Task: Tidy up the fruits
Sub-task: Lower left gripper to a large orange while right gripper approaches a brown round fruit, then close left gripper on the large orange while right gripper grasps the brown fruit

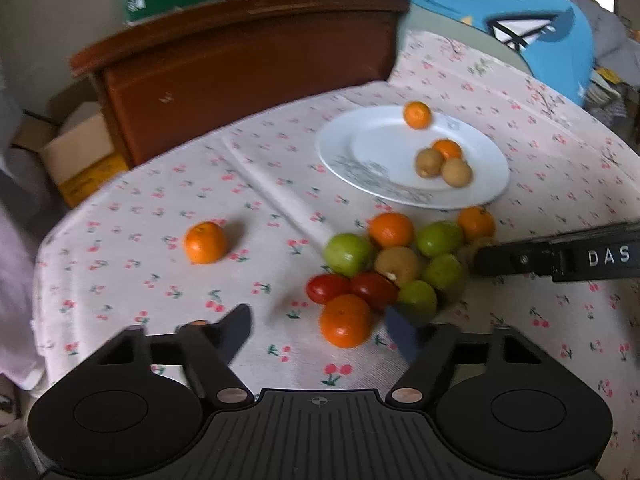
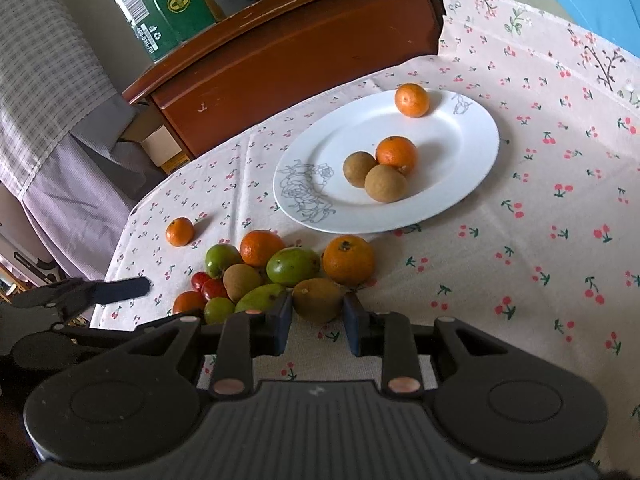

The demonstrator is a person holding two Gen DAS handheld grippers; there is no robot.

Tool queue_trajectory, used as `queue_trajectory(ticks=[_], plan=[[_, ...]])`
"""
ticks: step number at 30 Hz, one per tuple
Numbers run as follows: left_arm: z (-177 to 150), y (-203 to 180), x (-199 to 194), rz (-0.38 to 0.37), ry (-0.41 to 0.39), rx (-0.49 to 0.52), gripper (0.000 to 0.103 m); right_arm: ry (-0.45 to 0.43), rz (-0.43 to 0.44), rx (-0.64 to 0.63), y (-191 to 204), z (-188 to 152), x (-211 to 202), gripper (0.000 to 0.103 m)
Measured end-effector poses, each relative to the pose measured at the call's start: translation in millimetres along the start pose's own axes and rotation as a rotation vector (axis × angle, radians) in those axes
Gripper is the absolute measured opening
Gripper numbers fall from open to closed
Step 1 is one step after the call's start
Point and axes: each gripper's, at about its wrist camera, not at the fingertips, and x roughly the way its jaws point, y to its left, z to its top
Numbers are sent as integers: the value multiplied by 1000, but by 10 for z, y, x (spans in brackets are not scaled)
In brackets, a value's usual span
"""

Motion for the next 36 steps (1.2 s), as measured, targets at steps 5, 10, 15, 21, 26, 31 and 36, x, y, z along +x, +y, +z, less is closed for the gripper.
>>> queue_trajectory(ticks=[5,10,15,21,26,31,36], plan=[[0,-60,57,-60,6,41,41,-1,-2,2,1,-5,-1,28],[-1,-88,66,-78,8,46,29,-3,-3,-1,5,-7,1,27],[-9,-109,-7,-63,6,35,26,0,-3,-7,12,0,-8,27],[-7,-97,-151,-51,-19,-22,26,2,3,-17,28,-4,-45,27],[5,-134,-276,-53,-41,-45,26,-6,16,-34,60,-6,-111,27],[37,-166,-398,-40,-67,-70,26,-23,36,-48,95,21,-225,27],[126,-203,-525,-48,-112,-91,26,-44,58,-58,136,103,-372,27]])
